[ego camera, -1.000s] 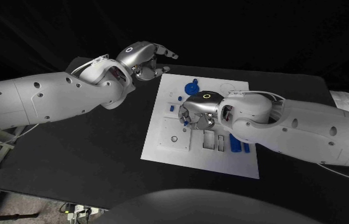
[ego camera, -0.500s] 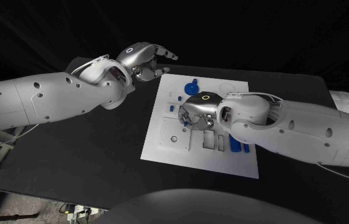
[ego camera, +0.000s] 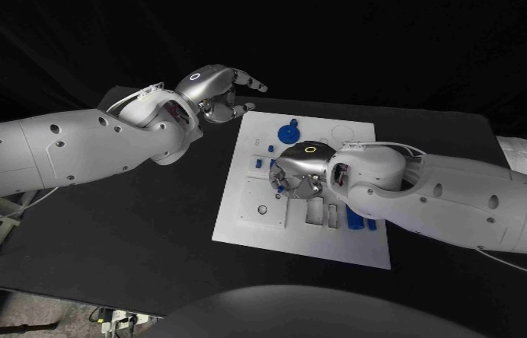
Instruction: Assemble the parts on the task board
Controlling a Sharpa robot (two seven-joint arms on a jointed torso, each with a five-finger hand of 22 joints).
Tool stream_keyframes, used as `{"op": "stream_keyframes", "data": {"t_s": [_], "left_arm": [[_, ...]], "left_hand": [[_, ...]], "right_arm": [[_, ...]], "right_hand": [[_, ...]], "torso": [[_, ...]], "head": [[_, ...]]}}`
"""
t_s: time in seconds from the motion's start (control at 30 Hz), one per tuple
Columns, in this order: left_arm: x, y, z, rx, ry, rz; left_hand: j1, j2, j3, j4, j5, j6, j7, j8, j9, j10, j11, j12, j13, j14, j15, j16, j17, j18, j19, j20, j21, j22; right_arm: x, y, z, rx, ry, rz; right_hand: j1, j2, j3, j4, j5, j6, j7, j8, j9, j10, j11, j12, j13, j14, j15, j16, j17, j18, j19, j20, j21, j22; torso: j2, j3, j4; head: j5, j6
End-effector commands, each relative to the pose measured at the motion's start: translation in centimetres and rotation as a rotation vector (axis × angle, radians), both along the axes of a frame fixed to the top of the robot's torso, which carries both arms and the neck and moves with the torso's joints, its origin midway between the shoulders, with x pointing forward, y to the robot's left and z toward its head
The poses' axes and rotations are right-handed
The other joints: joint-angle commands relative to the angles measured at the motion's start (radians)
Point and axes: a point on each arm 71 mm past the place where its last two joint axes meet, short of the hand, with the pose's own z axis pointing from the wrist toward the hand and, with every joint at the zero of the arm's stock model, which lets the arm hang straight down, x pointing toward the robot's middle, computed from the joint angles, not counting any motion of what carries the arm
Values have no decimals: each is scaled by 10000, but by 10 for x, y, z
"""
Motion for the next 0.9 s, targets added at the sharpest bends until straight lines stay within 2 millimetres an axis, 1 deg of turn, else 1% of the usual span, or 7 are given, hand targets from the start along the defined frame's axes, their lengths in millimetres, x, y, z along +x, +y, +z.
{"op": "stream_keyframes", "data": {"t_s": [0.03, 0.17, 0.37, 0.57, 0.67, 0.73, 0.9], "left_arm": [[1, -1, -1, 115, 183, -53], [4, 1, -2, 199, 218, 22], [6, 4, -4, 259, 229, 144], [7, 4, -5, 276, 240, 146], [8, 4, -6, 289, 263, 137], [8, 4, -7, 310, 295, 127], [8, 3, -8, 333, 333, 108]], "left_hand": [[2, 19, 45, -10, 64, -15, 72, 5, -14, -66, 30, 49, 10, -54, 22, -54, -13, 190, -44, 9, -48, 1856], [2, 19, 45, -10, 64, -15, 72, 5, -14, -66, 30, 49, 10, -54, 22, -54, -13, 190, -44, 9, -48, 1856], [16, 28, 59, -13, 72, -21, 80, 3, -15, -69, 30, 58, 10, -71, 24, -72, -43, 192, -51, 12, -61, 1853], [20, 32, 64, -13, 76, -24, 84, 2, -16, -69, 31, 63, 10, -77, 25, -77, -51, 193, -53, 13, -66, 1852], [21, 33, 66, -13, 77, -24, 86, 2, -16, -68, 31, 65, 11, -79, 25, -78, -52, 193, -54, 13, -66, 1852], [-24, 57, 68, 18, 68, 7, 145, 17, -9, -66, 36, 94, 12, -95, 31, -76, -51, 194, -58, 20, -71, 1851], [-157, 112, 51, 50, 66, 52, 215, 29, -4, -83, 38, 135, 11, -114, 38, -68, -51, 196, -67, 30, -83, 1849]], "right_arm": [[-2, 1, 0, 48, 63, 4], [-2, 2, -1, 139, 153, 1], [-4, 3, -2, 229, 214, 21], [-4, 3, -3, 186, 257, 4], [-5, 3, -3, 176, 273, 11], [-5, 3, -3, 166, 287, 17], [-6, 3, -4, 108, 326, 15]], "right_hand": [[-5, -48, 38, -38, -16, -20, 81, -16, 4, 99, 0, -26, 8, -73, 0, -26, -3, -106, -60, 5, -5, 1570], [-8, -46, 39, -37, -24, -25, 83, -21, 2, 109, -3, -26, 6, -82, 4, -38, -20, -101, -74, 6, -30, 1563], [-7, -43, 43, -39, -29, -29, 85, -26, 0, 124, -9, -24, 5, -71, 9, -23, 1, -105, -68, 8, -16, 1566], [-5, -41, 46, -42, -31, -29, 85, -28, -1, 134, -12, -22, 5, -83, 10, -39, -22, -104, -72, 9, -24, 1564], [-5, -41, 47, -42, -32, -29, 86, -29, -1, 138, -13, -22, 5, -89, 10, -47, -35, -104, -71, 10, -21, 1565], [-5, -40, 47, -42, -33, -29, 86, -30, -1, 140, -13, -21, 5, -87, 10, -45, -32, -106, -68, 10, -15, 1566], [-6, -40, 48, -42, -35, -29, 86, -31, -1, 144, -13, -21, 4, -81, 10, -36, -19, -112, -54, 11, 13, 1574]], "torso": [[10, 2, -4], [1, 4, -7], [8, -1, 5], [-4, -2, 1], [-1, -8, -4], [1, -5, -2], [3, 0, 4]], "head": [[11, 0], [36, 0], [11, 0], [57, 0], [12, 0], [-18, 0], [-24, 0]]}}
